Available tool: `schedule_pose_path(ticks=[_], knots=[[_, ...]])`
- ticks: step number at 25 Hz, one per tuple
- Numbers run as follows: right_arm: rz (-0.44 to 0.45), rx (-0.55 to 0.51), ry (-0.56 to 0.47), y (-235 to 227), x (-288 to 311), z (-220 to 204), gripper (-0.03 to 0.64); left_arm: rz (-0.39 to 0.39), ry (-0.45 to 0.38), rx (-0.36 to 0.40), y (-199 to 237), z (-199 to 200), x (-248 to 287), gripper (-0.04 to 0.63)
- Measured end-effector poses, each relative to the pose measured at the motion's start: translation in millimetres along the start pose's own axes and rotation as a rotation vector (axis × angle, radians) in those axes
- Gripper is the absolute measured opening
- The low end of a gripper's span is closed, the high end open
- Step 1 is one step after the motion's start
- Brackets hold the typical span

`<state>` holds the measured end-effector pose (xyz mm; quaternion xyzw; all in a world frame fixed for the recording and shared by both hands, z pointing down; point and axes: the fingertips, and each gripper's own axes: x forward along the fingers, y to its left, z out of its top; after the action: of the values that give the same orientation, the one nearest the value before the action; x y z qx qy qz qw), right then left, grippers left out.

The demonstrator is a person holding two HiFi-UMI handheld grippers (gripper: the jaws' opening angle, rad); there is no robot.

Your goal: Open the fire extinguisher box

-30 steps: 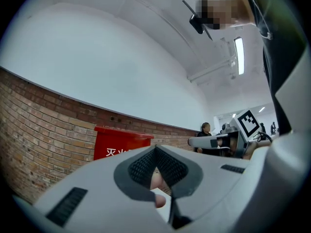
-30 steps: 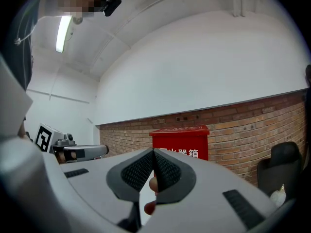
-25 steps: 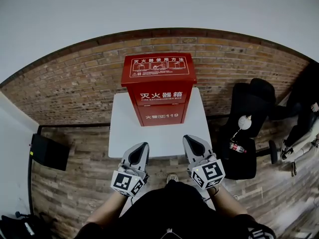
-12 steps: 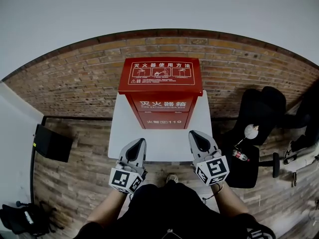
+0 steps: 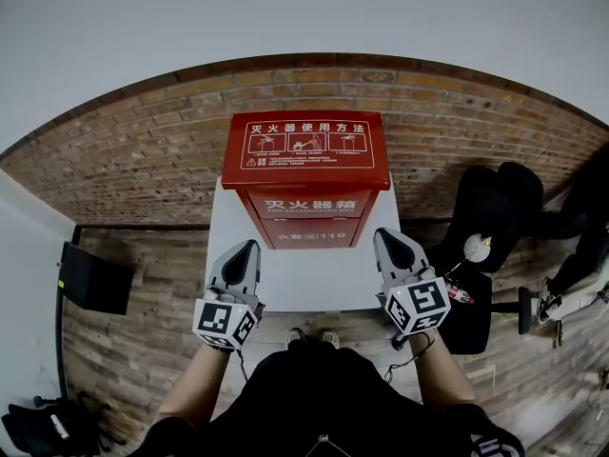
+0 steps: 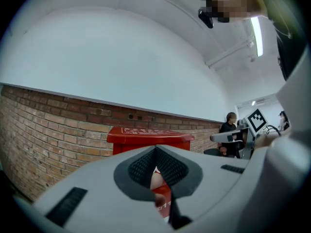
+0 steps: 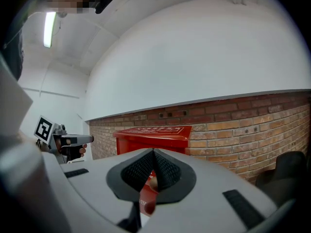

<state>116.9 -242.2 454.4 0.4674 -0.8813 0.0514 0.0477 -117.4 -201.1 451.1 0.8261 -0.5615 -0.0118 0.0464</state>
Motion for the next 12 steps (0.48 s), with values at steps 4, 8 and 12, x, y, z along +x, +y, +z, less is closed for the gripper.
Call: schedule_pose_path(ticks=[4, 8, 12], knots=[[-0.021, -0.010, -0.008, -11, 14, 10, 0.020, 0.003, 0.005, -0.003, 27, 10, 18, 0.051], [-0.017, -0.012, -0.020, -18, 26, 18, 0.021, -0.008, 0.010, 0.009, 43, 12, 30, 0.071], [-0.016, -0.017, -0.051, -24, 37, 28, 0.021, -0.018, 0.008, 0.032, 54, 17, 41, 0.126]])
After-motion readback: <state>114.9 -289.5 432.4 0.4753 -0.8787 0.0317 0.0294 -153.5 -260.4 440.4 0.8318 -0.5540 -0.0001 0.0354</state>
